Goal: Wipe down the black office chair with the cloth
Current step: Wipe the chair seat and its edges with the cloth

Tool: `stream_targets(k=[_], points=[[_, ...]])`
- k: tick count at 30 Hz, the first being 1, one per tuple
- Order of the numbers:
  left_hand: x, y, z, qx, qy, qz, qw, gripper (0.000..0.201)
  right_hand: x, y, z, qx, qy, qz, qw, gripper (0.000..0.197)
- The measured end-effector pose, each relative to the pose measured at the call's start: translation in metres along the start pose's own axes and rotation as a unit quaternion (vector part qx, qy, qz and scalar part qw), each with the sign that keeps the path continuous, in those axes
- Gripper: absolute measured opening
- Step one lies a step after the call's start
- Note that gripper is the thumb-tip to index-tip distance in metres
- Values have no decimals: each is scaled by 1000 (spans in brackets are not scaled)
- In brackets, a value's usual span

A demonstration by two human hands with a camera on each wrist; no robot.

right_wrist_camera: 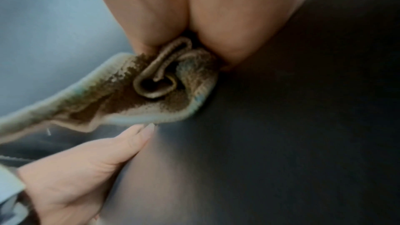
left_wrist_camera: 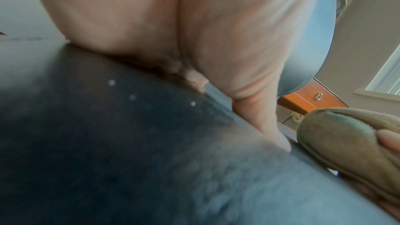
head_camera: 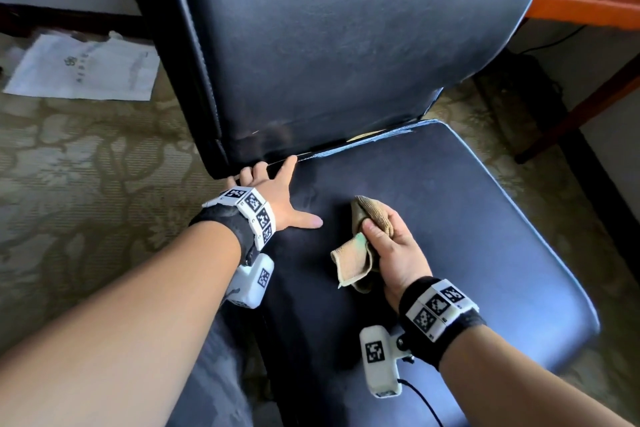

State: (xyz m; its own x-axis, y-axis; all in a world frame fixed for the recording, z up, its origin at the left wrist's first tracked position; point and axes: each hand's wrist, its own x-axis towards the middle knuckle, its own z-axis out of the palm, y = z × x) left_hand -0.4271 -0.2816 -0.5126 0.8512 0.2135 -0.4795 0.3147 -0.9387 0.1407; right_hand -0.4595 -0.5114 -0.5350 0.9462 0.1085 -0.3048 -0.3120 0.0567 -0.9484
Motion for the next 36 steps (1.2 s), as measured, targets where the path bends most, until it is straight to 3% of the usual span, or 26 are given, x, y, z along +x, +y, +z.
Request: stream_targets(k=[11, 17, 32, 36], points=[[0, -39, 9, 1, 1, 21, 1000, 135, -19, 7, 23, 53, -19, 44, 997, 29], [4, -64, 0, 19, -5, 22, 1000, 134, -27, 21, 48, 64, -25, 26, 997, 31], [-76, -83, 31, 30, -24, -21, 999, 140, -104, 38, 48, 44, -78, 29, 996, 34], [-76, -76, 22, 24, -34, -30, 999, 140, -97, 29, 48, 60, -55, 34, 996, 33]])
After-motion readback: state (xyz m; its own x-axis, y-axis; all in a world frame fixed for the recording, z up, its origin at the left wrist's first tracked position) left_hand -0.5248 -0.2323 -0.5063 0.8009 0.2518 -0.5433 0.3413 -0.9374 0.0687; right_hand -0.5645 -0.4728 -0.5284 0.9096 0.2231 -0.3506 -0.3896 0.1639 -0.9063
